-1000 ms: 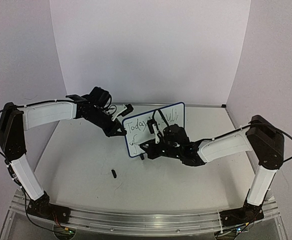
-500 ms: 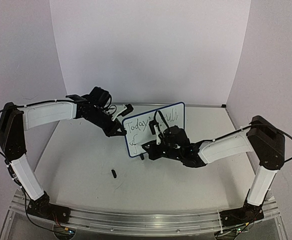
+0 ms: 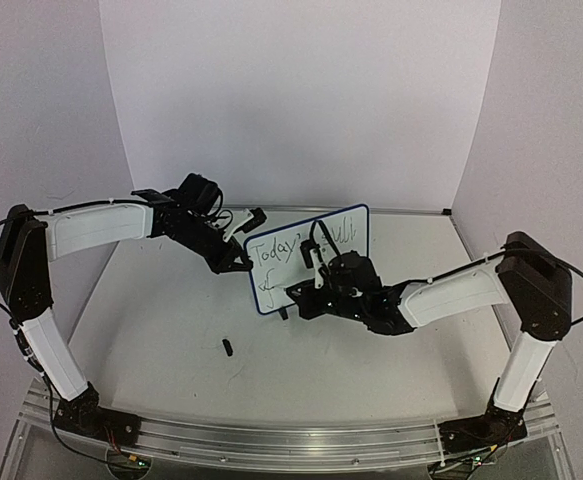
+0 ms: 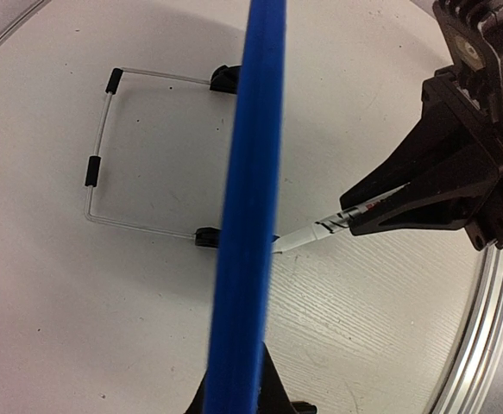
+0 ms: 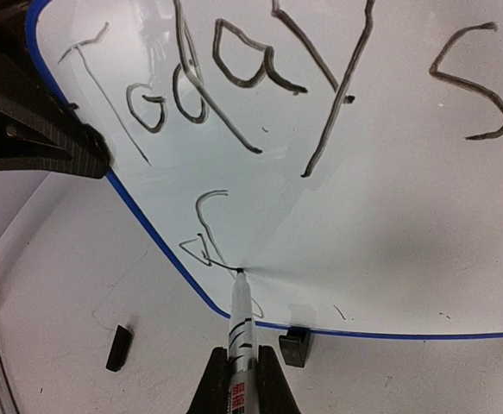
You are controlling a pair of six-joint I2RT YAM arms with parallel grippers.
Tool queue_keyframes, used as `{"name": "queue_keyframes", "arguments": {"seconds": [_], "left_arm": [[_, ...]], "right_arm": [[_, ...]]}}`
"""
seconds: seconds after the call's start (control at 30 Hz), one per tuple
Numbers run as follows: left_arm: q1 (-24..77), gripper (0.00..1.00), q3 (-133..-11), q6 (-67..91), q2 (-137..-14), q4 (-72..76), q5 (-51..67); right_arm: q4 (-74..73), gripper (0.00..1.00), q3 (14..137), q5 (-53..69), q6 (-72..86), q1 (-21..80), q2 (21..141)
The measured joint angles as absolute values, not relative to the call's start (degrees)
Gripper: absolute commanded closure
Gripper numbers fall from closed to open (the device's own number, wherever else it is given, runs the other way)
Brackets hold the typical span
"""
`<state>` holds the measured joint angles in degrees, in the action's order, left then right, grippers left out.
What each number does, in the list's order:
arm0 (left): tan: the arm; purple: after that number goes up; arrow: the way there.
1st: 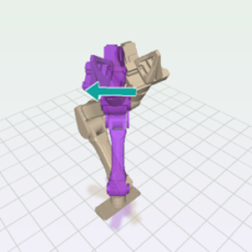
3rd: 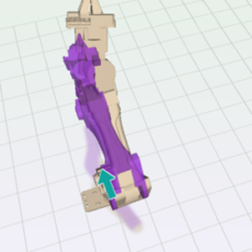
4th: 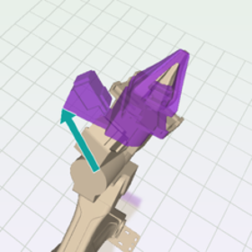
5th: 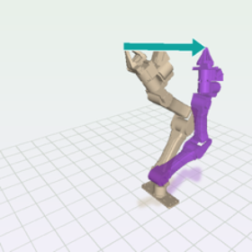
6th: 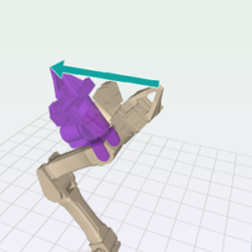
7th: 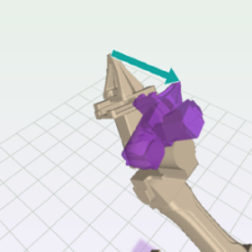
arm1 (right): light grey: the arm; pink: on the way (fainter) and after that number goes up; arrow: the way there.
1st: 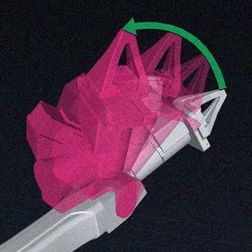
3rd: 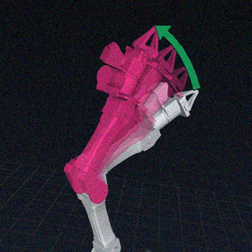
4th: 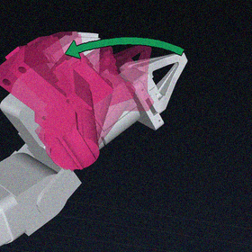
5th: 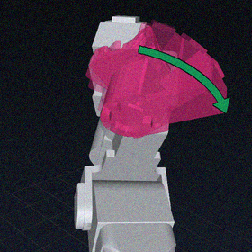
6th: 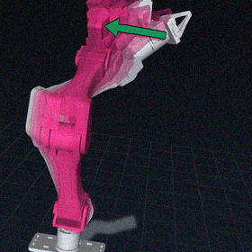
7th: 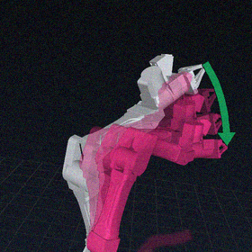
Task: Write a sentence on the whiteboard
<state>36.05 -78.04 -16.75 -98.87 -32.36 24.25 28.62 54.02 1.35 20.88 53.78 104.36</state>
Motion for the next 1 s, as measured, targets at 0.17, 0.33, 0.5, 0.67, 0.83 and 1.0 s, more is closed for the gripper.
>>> {"name": "queue_keyframes", "arguments": {"seconds": [0.17, 0.33, 0.5, 0.67, 0.83, 1.0], "left_arm": [[36.1, 1.0, -78.0, -16.8, -98.9, -32.4, 24.3], [36.1, 1.0, -78.0, -16.8, -98.9, -32.4, 24.3], [36.1, 1.0, -78.0, -16.8, -98.9, -32.4, 24.3], [36.1, 1.0, -78.0, -16.8, -98.9, -32.4, 24.3], [36.1, 1.0, -78.0, -16.8, -98.9, -32.4, 24.3], [36.1, 1.0, -78.0, -16.8, -98.9, -32.4, 24.3]], "right_arm": [[28.6, 1.0, 51.9, 0.6, 20.8, 53.3, 101.3], [27.9, 1.0, 49.7, 0.3, 19.9, 53.0, 96.2], [27.6, 1.0, 48.9, 1.6, 19.2, 52.2, 95.1], [26.5, 1.0, 48.1, 3.1, 19.2, 50.7, 95.3], [26.5, 1.0, 48.1, 4.7, 19.4, 49.7, 96.5], [27.4, 1.0, 47.2, 7.5, 19.4, 48.8, 97.1]]}}
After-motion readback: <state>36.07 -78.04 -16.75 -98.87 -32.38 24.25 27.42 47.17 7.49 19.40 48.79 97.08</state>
